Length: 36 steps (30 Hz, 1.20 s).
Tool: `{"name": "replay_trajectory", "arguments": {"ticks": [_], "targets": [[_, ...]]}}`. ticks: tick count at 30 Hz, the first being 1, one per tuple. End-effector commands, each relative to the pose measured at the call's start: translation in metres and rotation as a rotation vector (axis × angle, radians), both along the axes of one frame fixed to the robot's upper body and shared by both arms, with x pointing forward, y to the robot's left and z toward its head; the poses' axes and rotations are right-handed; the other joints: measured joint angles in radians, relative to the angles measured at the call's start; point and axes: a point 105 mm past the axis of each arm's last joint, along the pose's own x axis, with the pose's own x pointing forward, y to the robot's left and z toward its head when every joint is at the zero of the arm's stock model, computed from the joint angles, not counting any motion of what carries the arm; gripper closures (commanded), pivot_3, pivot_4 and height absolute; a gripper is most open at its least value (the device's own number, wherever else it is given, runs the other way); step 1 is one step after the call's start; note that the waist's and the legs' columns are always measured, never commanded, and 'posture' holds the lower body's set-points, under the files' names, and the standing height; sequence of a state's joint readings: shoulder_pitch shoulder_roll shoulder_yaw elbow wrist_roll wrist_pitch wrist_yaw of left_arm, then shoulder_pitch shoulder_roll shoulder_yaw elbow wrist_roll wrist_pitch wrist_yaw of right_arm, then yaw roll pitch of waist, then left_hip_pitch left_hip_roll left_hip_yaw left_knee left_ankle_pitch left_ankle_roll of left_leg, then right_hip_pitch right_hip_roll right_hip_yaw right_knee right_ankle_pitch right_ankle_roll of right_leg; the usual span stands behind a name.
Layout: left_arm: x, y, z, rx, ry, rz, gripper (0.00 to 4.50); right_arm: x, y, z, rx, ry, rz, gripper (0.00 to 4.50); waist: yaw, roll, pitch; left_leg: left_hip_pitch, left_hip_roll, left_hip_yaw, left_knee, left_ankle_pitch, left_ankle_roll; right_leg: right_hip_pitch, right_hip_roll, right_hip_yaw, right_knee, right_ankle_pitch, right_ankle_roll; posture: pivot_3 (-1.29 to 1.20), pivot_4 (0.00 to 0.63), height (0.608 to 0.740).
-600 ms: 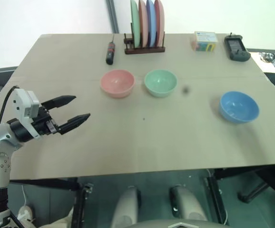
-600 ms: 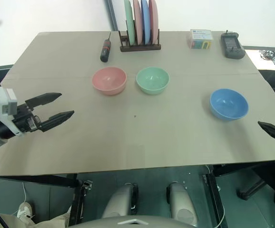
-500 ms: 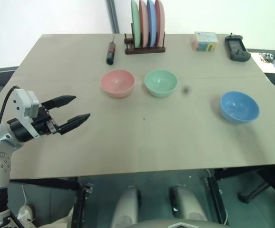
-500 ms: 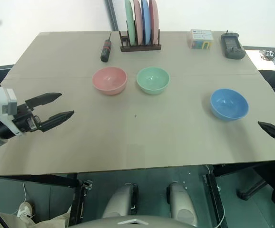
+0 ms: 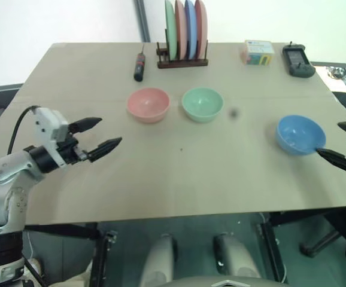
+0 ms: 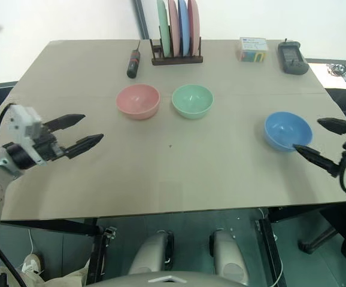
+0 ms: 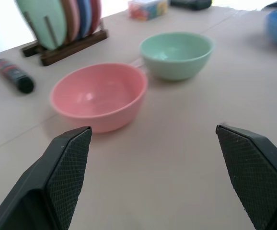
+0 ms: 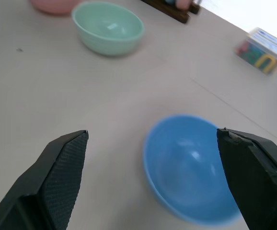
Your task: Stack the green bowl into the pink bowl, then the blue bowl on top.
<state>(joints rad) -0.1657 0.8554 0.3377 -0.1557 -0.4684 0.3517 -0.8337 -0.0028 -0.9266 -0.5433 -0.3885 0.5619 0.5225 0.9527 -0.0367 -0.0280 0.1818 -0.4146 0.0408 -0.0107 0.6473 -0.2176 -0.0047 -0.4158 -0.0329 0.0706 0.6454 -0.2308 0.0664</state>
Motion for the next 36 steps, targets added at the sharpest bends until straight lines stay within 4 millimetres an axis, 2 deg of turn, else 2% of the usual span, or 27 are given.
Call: {"name": "replay_trajectory", "arguments": {"ticks": [1, 3, 5, 7, 10, 14, 15, 16, 18, 19, 20, 22, 23, 26, 31, 35, 36], "targets": [[0.013, -0.024, 0.016, 0.129, -0.063, 0.061, 0.08, 0.008, 0.042, 0.001, -0.009, -0.075, 0.145, 0.0, 0.0, 0.0, 0.0, 0.0, 0.0, 0.0, 0.0, 0.0, 0.0, 0.0, 0.0, 0.0, 0.0, 0.0, 0.0, 0.0, 0.15, 0.74], [0.028, -0.029, 0.015, 0.268, -0.032, 0.128, 0.08, 0.016, 0.066, -0.005, 0.008, -0.091, 0.215, 0.0, 0.001, 0.0, 0.0, -0.001, 0.0, 0.0, 0.001, 0.0, 0.0, 0.0, 0.0, 0.0, 0.0, 0.002, 0.003, 0.0, 0.15, 0.74], [0.035, -0.045, 0.016, 0.432, -0.026, 0.071, 0.08, 0.02, 0.088, -0.009, 0.043, -0.094, 0.272, 0.0, 0.001, -0.002, 0.001, 0.0, -0.001, -0.001, 0.001, 0.0, 0.0, 0.0, 0.001, 0.0, 0.001, 0.003, 0.004, 0.0, 0.15, 0.74], [0.044, -0.048, 0.012, 0.543, 0.022, 0.083, 0.08, 0.021, 0.103, -0.011, 0.055, -0.099, 0.316, 0.0, 0.002, -0.002, 0.001, -0.002, -0.001, -0.002, 0.001, 0.0, 0.0, 0.0, 0.002, -0.001, 0.001, 0.003, 0.005, 0.0, 0.15, 0.74], [0.068, -0.07, 0.016, 0.622, -0.002, 0.085, 0.08, 0.024, 0.126, -0.014, 0.08, -0.107, 0.378, 0.0, 0.004, -0.001, 0.001, -0.002, -0.001, -0.002, 0.001, 0.0, 0.0, -0.001, 0.002, 0.0, 0.001, 0.005, 0.002, 0.0, 0.15, 0.74], [0.098, -0.092, 0.0, 0.71, 0.06, 0.071, 0.08, 0.027, 0.144, -0.014, 0.099, -0.133, 0.411, 0.0, 0.006, -0.002, 0.002, -0.003, -0.001, -0.002, 0.001, 0.0, 0.0, -0.001, 0.002, 0.0, 0.001, 0.005, 0.001, 0.0, 0.15, 0.74], [0.104, -0.096, -0.003, 0.731, 0.067, 0.065, 0.58, 0.027, 0.147, -0.014, 0.103, -0.14, 0.413, 0.0, 0.007, -0.002, 0.002, -0.004, -0.001, -0.003, 0.002, 0.0, 0.0, -0.002, 0.002, -0.001, 0.001, 0.005, 0.001, 0.0, 0.15, 0.74], [0.108, -0.099, -0.006, 0.761, 0.074, 0.051, 0.74, 0.027, 0.15, -0.014, 0.106, -0.144, 0.413, 0.0, 0.007, -0.002, 0.002, -0.003, -0.001, -0.003, 0.002, 0.0, 0.0, -0.002, 0.002, -0.001, 0.002, 0.005, 0.001, 0.0, 0.15, 0.74], [0.113, -0.103, -0.006, 0.763, 0.093, 0.046, 1.63, 0.028, 0.153, -0.014, 0.108, -0.15, 0.409, 0.0, 0.006, -0.002, 0.002, -0.004, -0.001, -0.003, 0.002, 0.0, 0.0, -0.002, 0.002, -0.001, 0.003, 0.005, 0.001, 0.0, 0.15, 0.74], [0.115, -0.104, -0.006, 0.771, 0.092, 0.042, 1.89, 0.028, 0.154, -0.015, 0.109, -0.151, 0.405, 0.0, 0.004, -0.002, 0.002, -0.004, -0.001, -0.003, 0.002, 0.0, 0.0, -0.002, 0.002, -0.001, 0.003, 0.005, 0.001, 0.0, 0.15, 0.74], [0.117, -0.104, -0.005, 0.781, 0.091, 0.038, 2.48, 0.028, 0.155, -0.016, 0.108, -0.151, 0.401, 0.0, 0.002, -0.002, 0.002, -0.004, -0.001, -0.003, 0.002, 0.0, 0.0, -0.002, 0.002, -0.001, 0.003, 0.005, 0.001, 0.0, 0.15, 0.74], [0.121, -0.105, -0.005, 0.788, 0.091, 0.036, 2.78, 0.028, 0.155, -0.02, 0.098, -0.146, 0.386, 0.0, 0.0, -0.002, 0.002, -0.004, -0.001, -0.003, 0.002, 0.0, 0.0, -0.003, 0.002, 0.0, 0.003, 0.005, 0.001, 0.0, 0.15, 0.74], [0.123, -0.106, -0.005, 0.793, 0.09, 0.03, 3.3, 0.027, 0.154, -0.021, 0.092, -0.144, 0.379, 0.0, 0.001, -0.002, 0.002, -0.004, -0.001, -0.003, 0.002, 0.0, 0.0, -0.003, 0.002, -0.001, 0.003, 0.005, 0.001, 0.0, 0.15, 0.74], [0.126, -0.107, -0.005, 0.802, 0.095, 0.016, 4.38, 0.027, 0.151, -0.025, 0.086, -0.141, 0.356, 0.0, 0.003, -0.002, 0.002, -0.004, -0.001, -0.003, 0.002, 0.0, 0.0, -0.003, 0.002, -0.001, 0.004, 0.005, 0.001, 0.0, 0.15, 0.74], [0.122, -0.109, -0.004, 0.782, 0.112, -0.026, 4.38, 0.028, 0.147, -0.027, 0.086, -0.144, 0.336, 0.0, 0.003, -0.002, 0.002, -0.004, -0.001, -0.003, 0.003, 0.0, 0.0, -0.003, 0.002, -0.001, 0.005, 0.005, 0.001, 0.0, 0.15, 0.74], [0.098, -0.11, -0.005, 0.75, 0.154, -0.141, 4.38, 0.028, 0.144, -0.029, 0.077, -0.145, 0.324, 0.0, -0.001, -0.002, 0.002, -0.004, -0.001, -0.003, 0.003, 0.0, 0.0, -0.003, 0.002, 0.0, 0.007, 0.005, 0.001, 0.0, 0.15, 0.74], [0.085, -0.11, -0.004, 0.741, 0.158, -0.201, 4.38, 0.028, 0.141, -0.029, 0.074, -0.144, 0.319, 0.0, -0.003, -0.002, 0.002, -0.004, -0.001, -0.003, 0.003, 0.0, 0.0, -0.004, 0.002, 0.0, 0.007, 0.005, 0.001, 0.0, 0.15, 0.74]]}}
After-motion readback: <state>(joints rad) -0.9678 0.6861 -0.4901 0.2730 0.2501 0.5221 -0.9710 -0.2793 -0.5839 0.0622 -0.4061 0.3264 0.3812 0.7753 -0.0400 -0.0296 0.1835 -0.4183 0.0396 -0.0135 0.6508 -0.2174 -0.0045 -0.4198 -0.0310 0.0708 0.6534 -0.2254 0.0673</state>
